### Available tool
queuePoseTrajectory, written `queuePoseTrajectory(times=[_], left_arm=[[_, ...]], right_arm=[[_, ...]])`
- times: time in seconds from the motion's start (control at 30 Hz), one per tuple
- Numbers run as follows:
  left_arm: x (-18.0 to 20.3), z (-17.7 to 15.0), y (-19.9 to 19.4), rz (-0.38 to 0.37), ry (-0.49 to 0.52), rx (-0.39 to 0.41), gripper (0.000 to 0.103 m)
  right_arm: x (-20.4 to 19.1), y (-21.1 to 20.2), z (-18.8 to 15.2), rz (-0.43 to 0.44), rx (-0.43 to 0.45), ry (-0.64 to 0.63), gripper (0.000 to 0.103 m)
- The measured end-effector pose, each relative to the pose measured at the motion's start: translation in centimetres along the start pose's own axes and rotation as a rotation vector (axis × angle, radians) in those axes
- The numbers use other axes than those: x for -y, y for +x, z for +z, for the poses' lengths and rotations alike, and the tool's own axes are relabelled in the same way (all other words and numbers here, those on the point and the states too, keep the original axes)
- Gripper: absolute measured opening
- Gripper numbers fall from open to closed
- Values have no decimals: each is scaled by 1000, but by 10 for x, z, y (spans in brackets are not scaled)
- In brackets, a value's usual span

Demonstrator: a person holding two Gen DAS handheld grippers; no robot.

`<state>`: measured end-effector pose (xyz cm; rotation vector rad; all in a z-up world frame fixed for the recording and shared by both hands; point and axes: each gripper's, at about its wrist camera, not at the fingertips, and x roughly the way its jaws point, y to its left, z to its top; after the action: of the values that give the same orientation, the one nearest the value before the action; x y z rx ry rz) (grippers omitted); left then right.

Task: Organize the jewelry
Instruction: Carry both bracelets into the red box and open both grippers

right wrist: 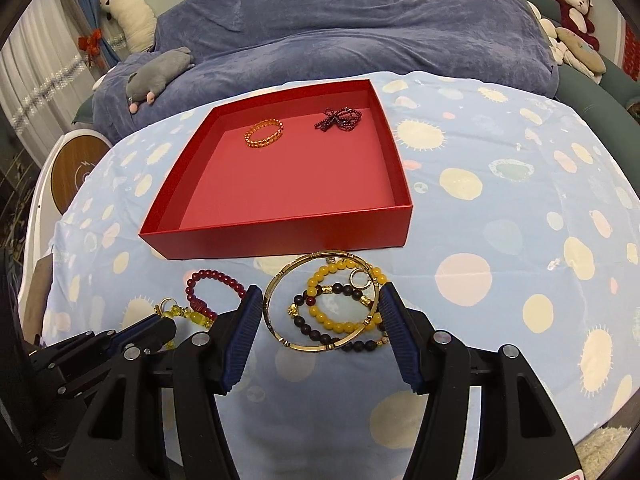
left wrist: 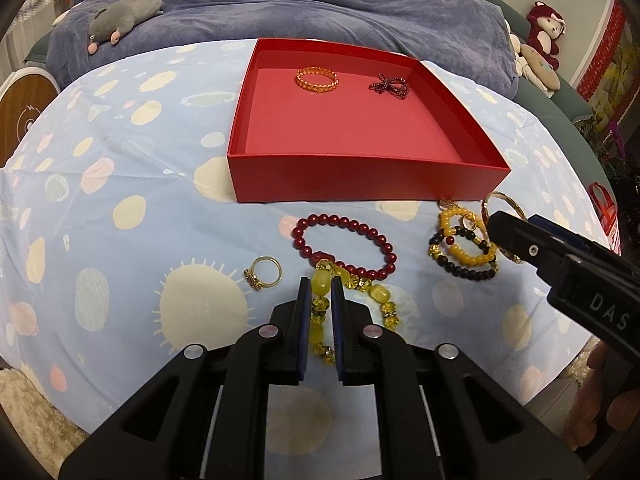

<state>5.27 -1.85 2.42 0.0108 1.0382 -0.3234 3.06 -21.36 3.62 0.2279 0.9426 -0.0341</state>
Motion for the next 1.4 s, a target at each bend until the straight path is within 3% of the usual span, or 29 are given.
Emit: queuePoseTrajectory(times=[0.5, 0.87, 1.17, 1.4], left_arm=[[6, 24, -52, -51, 3, 67, 10], [28, 101, -78, -103, 86, 168, 10], [34, 177, -29, -132, 79, 194, 7], [20, 195, 33, -90, 46, 134, 7]], right_arm=[[9, -36, -5, 24, 36, 19, 58], [6, -35, 43, 58, 78, -14, 58], [2, 26, 113, 51, 50, -35, 58], [-3, 86, 142, 16, -9, -62, 58]])
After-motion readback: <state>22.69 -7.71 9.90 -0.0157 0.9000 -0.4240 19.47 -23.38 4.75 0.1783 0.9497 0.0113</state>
